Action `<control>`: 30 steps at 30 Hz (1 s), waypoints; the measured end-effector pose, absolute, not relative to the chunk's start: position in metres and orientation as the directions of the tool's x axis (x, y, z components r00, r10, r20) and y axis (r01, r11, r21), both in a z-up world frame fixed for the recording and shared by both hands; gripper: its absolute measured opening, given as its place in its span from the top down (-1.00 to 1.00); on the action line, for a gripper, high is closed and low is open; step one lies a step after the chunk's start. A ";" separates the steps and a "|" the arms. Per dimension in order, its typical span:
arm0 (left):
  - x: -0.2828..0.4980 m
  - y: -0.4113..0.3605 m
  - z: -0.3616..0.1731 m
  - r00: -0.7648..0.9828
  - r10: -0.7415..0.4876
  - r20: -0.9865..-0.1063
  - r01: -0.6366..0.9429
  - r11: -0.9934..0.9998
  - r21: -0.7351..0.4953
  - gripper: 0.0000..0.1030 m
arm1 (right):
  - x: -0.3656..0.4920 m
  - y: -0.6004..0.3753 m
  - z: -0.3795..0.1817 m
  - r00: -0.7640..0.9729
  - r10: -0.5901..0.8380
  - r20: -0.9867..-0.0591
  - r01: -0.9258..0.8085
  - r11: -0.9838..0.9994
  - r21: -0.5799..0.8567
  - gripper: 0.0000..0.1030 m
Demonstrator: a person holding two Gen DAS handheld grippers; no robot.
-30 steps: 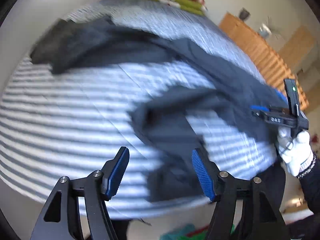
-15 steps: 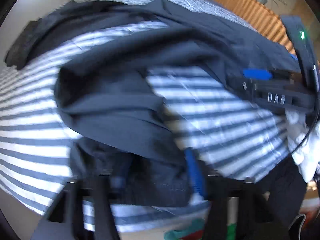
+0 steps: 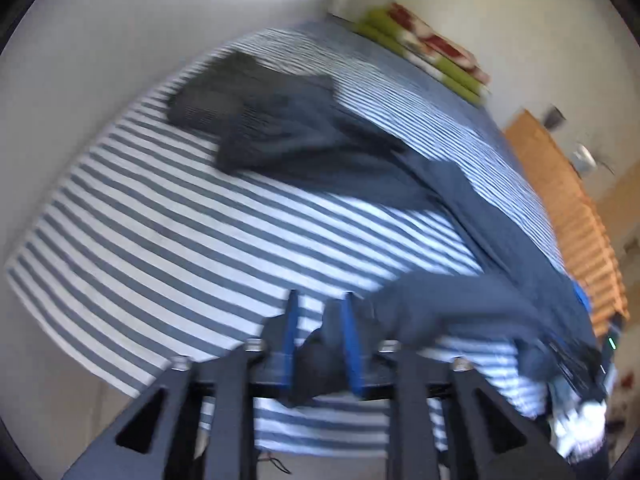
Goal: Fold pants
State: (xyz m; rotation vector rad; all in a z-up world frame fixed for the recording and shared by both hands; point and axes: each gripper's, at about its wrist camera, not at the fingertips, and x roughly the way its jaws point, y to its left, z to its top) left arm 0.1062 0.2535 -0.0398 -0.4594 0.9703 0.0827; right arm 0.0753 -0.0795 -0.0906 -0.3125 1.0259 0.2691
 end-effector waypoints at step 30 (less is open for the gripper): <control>0.167 0.258 -0.062 0.560 -0.029 -0.828 -0.262 0.942 -0.211 0.41 | 0.085 -0.155 -0.038 0.553 0.063 -0.831 -0.144 0.989 -0.021 0.97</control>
